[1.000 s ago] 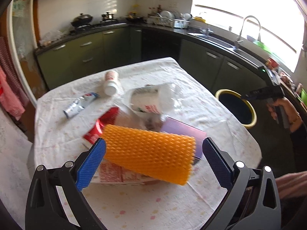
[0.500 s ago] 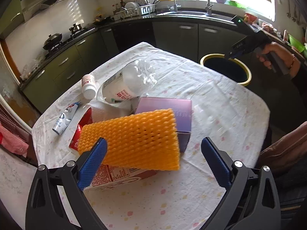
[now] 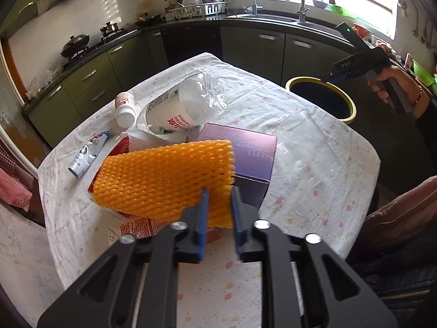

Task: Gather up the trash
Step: 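Grasp the orange foam net sleeve with the left gripper and lift it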

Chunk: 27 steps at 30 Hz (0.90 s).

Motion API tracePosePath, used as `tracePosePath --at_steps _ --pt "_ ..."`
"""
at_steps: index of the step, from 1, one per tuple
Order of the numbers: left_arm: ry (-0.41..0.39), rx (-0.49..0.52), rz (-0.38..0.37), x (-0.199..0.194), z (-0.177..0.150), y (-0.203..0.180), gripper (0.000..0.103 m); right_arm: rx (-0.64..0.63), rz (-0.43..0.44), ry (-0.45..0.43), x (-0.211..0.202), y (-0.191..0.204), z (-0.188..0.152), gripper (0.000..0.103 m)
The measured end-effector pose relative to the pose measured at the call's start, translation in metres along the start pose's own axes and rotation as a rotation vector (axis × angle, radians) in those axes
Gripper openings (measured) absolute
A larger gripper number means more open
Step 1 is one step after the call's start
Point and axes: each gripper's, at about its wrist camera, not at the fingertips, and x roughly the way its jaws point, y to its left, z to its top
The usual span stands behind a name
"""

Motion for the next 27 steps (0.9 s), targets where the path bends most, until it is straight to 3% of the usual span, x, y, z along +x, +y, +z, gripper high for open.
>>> tracePosePath --at_steps 8,18,27 --pt "-0.056 0.003 0.029 -0.026 0.004 -0.004 0.006 -0.023 0.037 -0.036 -0.016 0.011 -0.02 0.043" --pt "-0.192 0.02 0.122 -0.079 0.022 -0.007 0.006 -0.028 0.056 -0.068 -0.032 0.013 -0.033 0.044" --pt "-0.283 0.085 0.111 -0.109 0.049 -0.033 0.006 -0.016 0.075 -0.095 -0.043 0.003 -0.041 0.044"
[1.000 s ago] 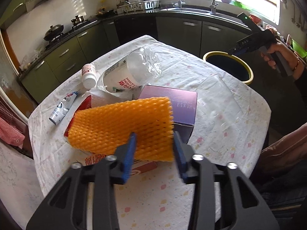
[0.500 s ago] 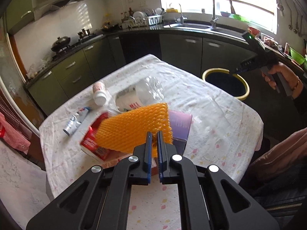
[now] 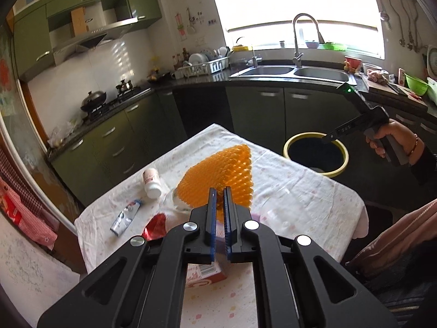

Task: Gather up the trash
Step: 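Grasp the orange foam net sleeve with the left gripper and lift it, then carry the foam sleeve over the yellow bin and open the left gripper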

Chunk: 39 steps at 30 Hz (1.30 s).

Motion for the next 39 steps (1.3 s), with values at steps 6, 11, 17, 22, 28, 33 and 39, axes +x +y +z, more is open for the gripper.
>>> tracePosePath --at_steps 6,11,17,22,28,33,39 --pt "-0.049 0.046 -0.07 0.005 0.03 -0.032 0.006 0.018 0.003 -0.026 -0.014 -0.016 -0.005 0.044" --pt "-0.051 0.083 -0.156 0.035 0.059 -0.064 0.006 0.049 -0.013 -0.058 -0.029 -0.04 -0.012 0.045" --pt "0.01 0.115 -0.271 0.103 0.096 -0.114 0.006 0.111 -0.035 -0.085 -0.042 -0.082 -0.023 0.045" --pt "0.07 0.131 -0.363 0.166 0.122 -0.166 0.006 0.168 -0.035 -0.095 -0.044 -0.116 -0.032 0.045" --pt "0.173 0.138 -0.437 0.239 0.133 -0.228 0.006 0.207 -0.032 -0.098 -0.045 -0.142 -0.041 0.045" --pt "0.252 0.104 -0.417 0.295 0.13 -0.259 0.018 0.231 -0.031 -0.109 -0.047 -0.155 -0.045 0.048" --pt "0.278 0.046 -0.38 0.304 0.122 -0.26 0.058 0.237 -0.031 -0.109 -0.05 -0.16 -0.05 0.048"
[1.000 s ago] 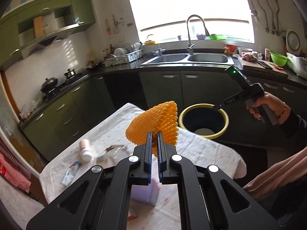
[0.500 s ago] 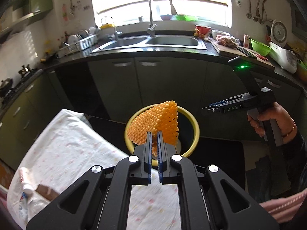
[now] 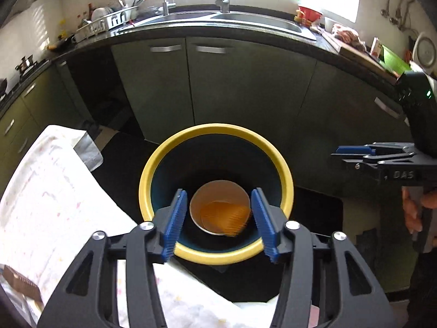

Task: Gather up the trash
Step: 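Carry the foam sleeve over the yellow bin and open the left gripper, then grasp the clear plastic cup with the right gripper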

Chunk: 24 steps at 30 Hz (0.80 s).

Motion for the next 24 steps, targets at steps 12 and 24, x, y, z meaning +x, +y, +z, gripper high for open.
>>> tracePosePath --at_steps 12,24 --pt "-0.259 -0.065 0.142 -0.166 -0.053 0.033 0.098 -0.109 0.027 0.027 0.006 0.062 -0.02 0.051" --pt "-0.34 -0.43 0.405 -0.274 -0.193 0.158 0.098 -0.357 0.24 0.248 0.035 0.229 -0.057 0.06"
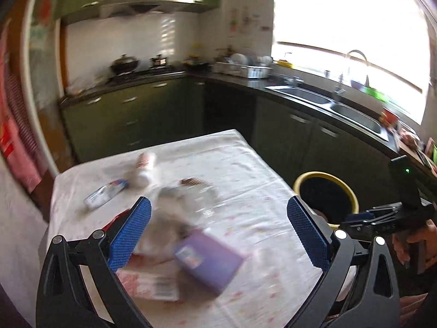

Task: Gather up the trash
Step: 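Grasp the clear plastic cup with the right gripper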

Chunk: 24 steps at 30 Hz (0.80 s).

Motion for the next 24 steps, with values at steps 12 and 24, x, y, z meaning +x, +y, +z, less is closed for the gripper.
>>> tracePosePath --at_steps 12,24 --pt "-0.021 -0.114 0.077 -0.029 -0.048 0.087 0.098 -0.053 0.002 0.146 0.065 0.095 0.016 0.067" --pt "-0.042 -0.158 0.089 -0.041 -0.064 0.119 0.098 -0.068 -0.081 0.232 0.106 0.112 0.02 0.068"
